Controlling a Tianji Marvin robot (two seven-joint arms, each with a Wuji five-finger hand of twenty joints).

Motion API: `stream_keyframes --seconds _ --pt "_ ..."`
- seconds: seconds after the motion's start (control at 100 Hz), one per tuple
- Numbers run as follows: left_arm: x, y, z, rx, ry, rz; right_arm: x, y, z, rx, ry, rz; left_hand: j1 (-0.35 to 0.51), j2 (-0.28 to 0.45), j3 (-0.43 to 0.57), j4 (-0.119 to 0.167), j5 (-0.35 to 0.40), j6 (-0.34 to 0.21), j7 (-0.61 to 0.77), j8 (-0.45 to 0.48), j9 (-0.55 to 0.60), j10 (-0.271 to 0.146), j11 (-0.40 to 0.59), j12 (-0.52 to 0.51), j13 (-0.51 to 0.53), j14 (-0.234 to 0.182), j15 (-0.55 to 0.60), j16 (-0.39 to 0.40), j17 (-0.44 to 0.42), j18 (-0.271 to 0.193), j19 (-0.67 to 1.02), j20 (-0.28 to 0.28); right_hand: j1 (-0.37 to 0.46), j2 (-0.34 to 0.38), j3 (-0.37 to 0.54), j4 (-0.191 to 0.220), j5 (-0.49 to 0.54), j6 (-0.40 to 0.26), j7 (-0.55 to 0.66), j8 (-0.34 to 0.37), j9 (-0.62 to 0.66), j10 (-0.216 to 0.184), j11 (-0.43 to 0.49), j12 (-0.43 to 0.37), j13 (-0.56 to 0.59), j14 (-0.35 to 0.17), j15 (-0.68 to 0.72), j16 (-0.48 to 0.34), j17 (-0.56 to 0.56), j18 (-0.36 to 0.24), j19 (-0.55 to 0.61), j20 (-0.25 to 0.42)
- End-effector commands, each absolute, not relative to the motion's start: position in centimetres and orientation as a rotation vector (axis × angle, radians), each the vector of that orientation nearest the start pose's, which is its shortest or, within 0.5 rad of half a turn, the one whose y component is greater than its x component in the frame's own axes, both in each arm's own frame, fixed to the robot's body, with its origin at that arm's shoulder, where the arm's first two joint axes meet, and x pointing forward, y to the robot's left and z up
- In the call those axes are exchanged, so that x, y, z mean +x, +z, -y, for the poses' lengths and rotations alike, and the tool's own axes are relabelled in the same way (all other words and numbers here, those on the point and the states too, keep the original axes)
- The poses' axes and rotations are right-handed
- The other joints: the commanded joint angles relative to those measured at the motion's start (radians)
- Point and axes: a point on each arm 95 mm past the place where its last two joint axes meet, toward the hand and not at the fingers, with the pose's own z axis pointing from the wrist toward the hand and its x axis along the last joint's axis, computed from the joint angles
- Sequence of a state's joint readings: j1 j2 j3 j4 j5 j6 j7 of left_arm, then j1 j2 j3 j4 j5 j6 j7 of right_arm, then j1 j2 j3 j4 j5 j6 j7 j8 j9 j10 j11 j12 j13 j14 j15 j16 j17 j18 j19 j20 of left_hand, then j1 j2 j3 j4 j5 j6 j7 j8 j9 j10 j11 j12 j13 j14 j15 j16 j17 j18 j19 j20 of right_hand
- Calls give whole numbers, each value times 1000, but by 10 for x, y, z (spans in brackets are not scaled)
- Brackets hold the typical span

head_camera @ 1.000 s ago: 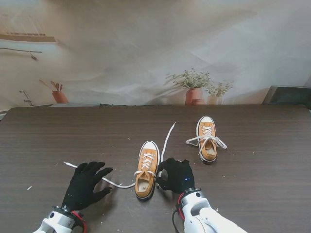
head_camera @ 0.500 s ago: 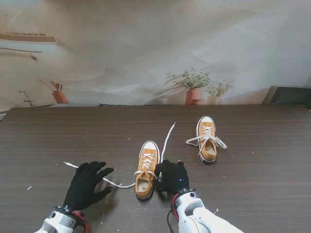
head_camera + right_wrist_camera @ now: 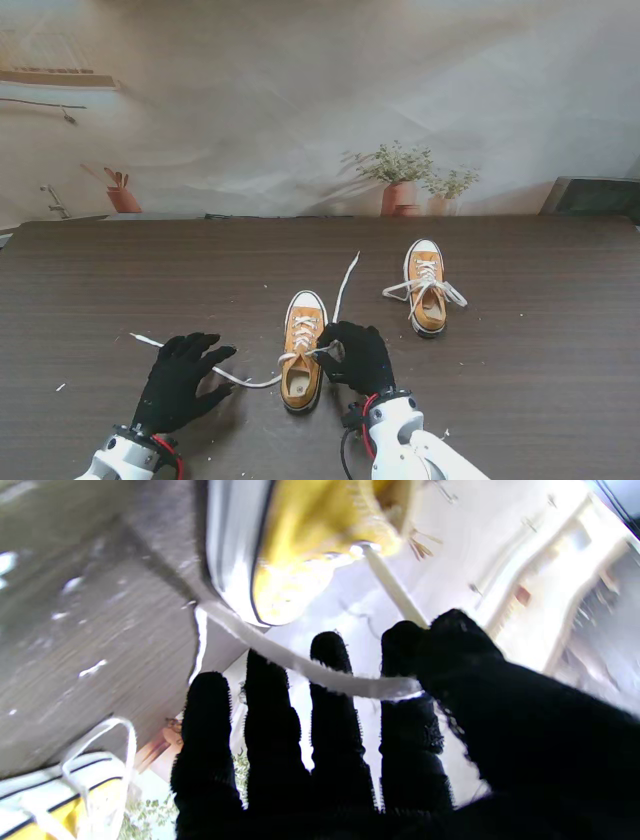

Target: Tie the shoelaces into a bow on the shoes

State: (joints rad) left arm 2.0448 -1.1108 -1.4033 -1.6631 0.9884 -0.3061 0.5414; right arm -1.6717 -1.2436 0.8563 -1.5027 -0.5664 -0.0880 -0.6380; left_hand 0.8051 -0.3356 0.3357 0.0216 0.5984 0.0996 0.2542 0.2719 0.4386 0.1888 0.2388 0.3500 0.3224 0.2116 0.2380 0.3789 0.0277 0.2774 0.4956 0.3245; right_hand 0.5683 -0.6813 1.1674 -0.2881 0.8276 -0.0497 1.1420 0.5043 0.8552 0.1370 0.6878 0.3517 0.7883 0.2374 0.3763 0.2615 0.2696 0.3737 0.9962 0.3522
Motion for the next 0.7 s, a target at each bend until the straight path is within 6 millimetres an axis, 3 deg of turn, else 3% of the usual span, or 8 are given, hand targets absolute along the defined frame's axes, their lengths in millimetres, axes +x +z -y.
stream_keyframes --seconds 0.0,0.16,0.25,0.41,0.48,0.69 --pt "255 -379 -38 -1214 -1798 -1236 299 -382 -130 -1990 -2617 1143 -4 36 4 -17 21 15 2 -3 4 13 7 0 -17 3 15 -17 -12 -6 10 8 43 22 34 -17 -22 -68 60 46 74 10 -56 -32 35 10 -32 -13 3 3 -13 -6" --pt "254 -379 -36 -1221 -1806 -1240 299 -381 -129 -1974 -2611 1058 -3 45 -7 -14 24 13 5 -2 5 12 7 0 -17 3 16 -17 -14 -5 11 6 37 28 34 -19 -29 -82 67 49 267 -1 -123 -72 118 0 -55 -14 36 17 -5 -11" --pt "254 -380 -36 -1222 -1810 -1241 299 -381 -130 -1970 -2593 1054 -2 50 -11 -12 27 15 7 -1 6 13 7 0 -15 3 16 -17 -13 -4 12 5 35 24 35 -18 -24 -79 65 45 337 -19 -102 -68 151 -17 -49 -8 37 15 1 -9" --pt "254 -380 -35 -1226 -1814 -1244 299 -382 -130 -1933 -2632 1136 1 54 -20 -10 30 13 9 0 10 14 7 0 -15 4 17 -17 -14 -4 13 4 19 29 25 -18 -16 -92 56 35 425 -72 115 -20 248 -33 16 45 50 11 27 14" --pt "254 -380 -35 -1227 -1816 -1245 299 -381 -128 -1914 -2660 1157 2 56 -23 -9 32 13 9 0 11 14 8 0 -14 3 17 -17 -14 -4 13 3 15 26 23 -18 -6 -91 48 23 472 -72 188 17 309 -37 60 68 50 8 31 17" --pt "254 -381 -34 -1227 -1825 -1241 294 -374 -126 -1864 -2688 1159 8 62 -31 -7 38 13 12 1 16 15 9 0 -10 5 18 -17 -14 -2 14 1 27 -10 40 -15 30 -41 31 -17 603 -124 466 132 512 -44 266 156 144 -80 86 11"
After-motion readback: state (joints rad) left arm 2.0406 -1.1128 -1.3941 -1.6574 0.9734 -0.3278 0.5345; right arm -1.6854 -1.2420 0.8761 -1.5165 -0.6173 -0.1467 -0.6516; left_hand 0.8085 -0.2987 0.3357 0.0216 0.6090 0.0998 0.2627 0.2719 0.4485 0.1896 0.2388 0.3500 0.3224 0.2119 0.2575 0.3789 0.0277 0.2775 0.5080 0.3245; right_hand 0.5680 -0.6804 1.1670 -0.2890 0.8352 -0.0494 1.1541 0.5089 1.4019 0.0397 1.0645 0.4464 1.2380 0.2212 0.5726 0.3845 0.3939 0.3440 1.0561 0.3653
